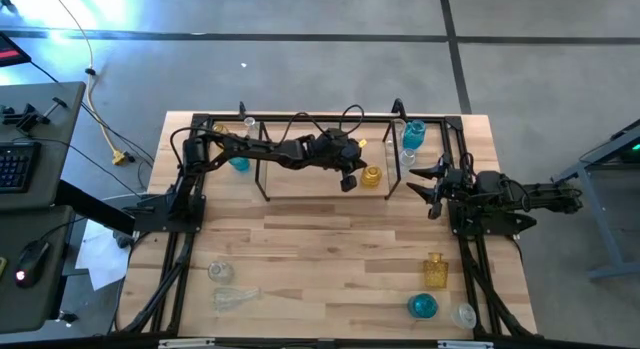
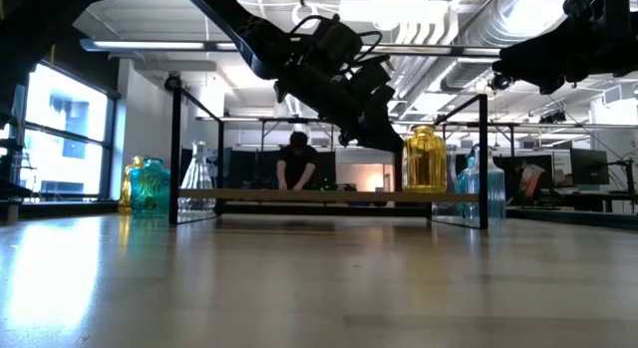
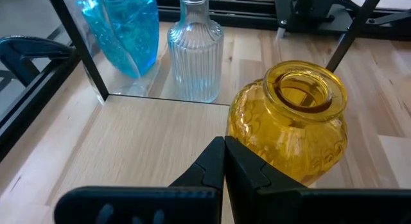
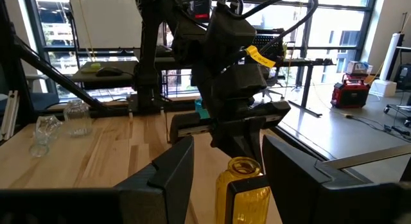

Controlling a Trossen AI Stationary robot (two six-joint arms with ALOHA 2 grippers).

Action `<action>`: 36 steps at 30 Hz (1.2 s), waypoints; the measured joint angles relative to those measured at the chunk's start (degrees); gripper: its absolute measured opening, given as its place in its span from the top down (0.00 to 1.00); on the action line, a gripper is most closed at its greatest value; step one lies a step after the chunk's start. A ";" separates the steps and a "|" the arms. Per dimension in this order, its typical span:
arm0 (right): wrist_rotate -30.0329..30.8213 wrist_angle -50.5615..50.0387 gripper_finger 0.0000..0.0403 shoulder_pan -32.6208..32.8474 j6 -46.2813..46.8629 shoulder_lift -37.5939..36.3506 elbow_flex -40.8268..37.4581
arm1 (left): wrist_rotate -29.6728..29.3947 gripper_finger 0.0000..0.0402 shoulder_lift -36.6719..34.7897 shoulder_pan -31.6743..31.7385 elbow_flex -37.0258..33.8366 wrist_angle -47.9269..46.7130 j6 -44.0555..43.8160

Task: Sort vases onto shelf
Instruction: Put the yellow vase on the shelf, then put the transparent vase on the shelf

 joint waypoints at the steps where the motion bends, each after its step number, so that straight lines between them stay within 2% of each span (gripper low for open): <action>1: -0.02 0.00 0.58 -0.02 0.00 0.00 0.00 | 0.00 1.00 0.00 -0.02 0.00 0.08 -0.08; 16: -0.02 0.01 0.58 0.00 0.01 0.00 0.00 | -1.96 1.00 0.00 -1.48 0.00 0.30 -0.89; 27: -0.43 -0.12 0.58 0.01 1.98 0.00 0.00 | -5.19 1.00 -0.20 1.57 0.00 -1.85 -0.88; 31: -0.47 -0.76 0.58 -0.01 1.97 0.00 0.00 | -5.34 1.00 -3.29 1.99 0.00 -5.32 0.66; 36: -0.45 -1.73 0.58 0.01 1.54 0.01 0.00 | -6.96 1.00 -10.51 1.36 0.00 -10.68 2.41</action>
